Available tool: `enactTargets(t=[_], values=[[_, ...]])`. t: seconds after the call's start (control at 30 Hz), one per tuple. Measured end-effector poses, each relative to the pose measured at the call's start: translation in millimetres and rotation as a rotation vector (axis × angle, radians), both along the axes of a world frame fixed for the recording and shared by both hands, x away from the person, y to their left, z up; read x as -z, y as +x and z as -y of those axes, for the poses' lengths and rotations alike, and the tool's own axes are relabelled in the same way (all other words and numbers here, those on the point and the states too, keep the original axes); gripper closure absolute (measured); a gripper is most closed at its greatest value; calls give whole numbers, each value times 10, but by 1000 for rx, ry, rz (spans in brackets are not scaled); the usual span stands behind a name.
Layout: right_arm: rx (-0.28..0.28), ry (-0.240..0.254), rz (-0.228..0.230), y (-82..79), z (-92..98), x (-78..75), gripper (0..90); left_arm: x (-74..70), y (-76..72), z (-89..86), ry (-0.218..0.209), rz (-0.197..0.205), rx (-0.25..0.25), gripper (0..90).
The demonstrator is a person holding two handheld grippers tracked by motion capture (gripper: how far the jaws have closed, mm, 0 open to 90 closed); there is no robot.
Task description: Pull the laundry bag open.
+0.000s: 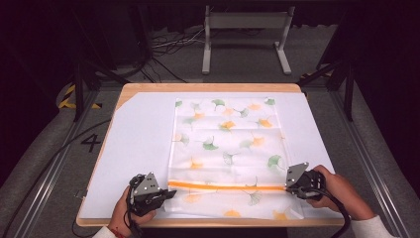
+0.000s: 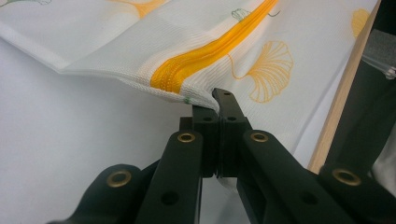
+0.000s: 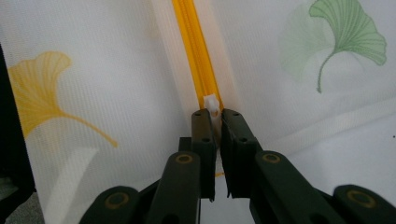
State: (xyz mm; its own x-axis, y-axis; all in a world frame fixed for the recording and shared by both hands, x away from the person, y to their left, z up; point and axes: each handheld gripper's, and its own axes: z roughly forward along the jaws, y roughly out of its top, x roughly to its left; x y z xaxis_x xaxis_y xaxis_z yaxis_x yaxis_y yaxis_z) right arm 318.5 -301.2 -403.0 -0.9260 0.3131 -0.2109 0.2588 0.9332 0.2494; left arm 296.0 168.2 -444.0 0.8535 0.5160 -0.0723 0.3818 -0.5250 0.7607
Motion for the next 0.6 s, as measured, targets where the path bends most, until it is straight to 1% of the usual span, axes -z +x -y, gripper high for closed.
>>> enactTargets(t=[0.1, 0.17, 0.23, 0.33, 0.4, 0.6], values=[[7, 12, -3, -7, 26, -1, 847, 0, 1, 1, 1, 1, 2, 884], [8, 12, 1, -9, 39, 0, 847, 1, 2, 3, 2, 0, 2, 884], [9, 12, -5, -11, 47, -4, 847, 2, 2, 3, 1, 0, 2, 884], [11, 14, 5, -9, 70, -10, 847, 2, -2, 4, 1, -3, 3, 884], [17, 8, 9, -12, 90, -20, 847, 3, 2, 5, 1, -2, 4, 884], [21, 19, 3, -15, 124, -25, 846, 3, 2, 8, 1, -5, 6, 884]])
